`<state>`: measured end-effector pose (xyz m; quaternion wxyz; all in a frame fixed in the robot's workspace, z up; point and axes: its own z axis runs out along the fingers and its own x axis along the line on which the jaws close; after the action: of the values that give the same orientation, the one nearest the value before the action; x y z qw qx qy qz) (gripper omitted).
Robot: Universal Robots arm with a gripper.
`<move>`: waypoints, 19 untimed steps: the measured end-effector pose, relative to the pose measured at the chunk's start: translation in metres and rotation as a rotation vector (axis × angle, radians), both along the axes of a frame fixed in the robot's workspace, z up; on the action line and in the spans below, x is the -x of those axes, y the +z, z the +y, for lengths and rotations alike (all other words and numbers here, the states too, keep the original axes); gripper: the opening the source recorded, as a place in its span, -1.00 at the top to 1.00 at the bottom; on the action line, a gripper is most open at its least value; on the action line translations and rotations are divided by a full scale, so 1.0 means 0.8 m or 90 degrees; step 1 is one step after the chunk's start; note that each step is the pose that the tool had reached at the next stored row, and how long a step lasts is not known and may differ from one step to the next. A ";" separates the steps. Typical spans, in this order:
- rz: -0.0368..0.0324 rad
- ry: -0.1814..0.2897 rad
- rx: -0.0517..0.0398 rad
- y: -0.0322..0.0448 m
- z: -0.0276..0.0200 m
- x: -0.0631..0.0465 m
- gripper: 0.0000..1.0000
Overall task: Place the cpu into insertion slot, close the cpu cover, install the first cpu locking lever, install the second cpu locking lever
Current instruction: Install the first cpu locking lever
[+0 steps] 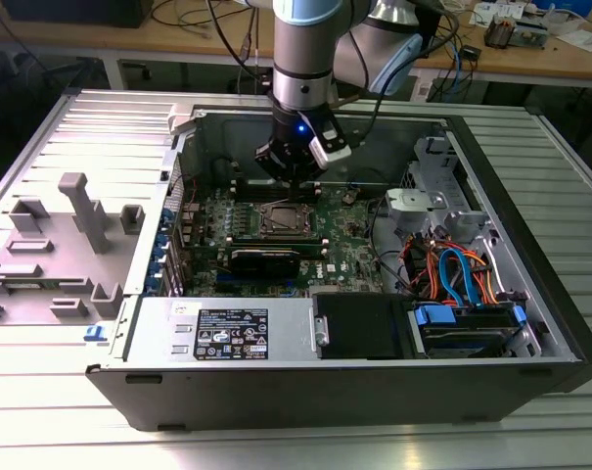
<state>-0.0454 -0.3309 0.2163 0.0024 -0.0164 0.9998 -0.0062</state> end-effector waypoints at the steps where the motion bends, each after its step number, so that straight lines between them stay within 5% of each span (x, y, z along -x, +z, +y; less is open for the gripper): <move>1: 0.0000 0.000 0.0000 -0.0005 0.0000 0.000 0.79; 19: 0.0001 -0.001 0.0007 -0.0091 -0.0001 -0.003 0.79</move>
<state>-0.0432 -0.3310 0.2090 0.0023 -0.0155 0.9999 -0.0068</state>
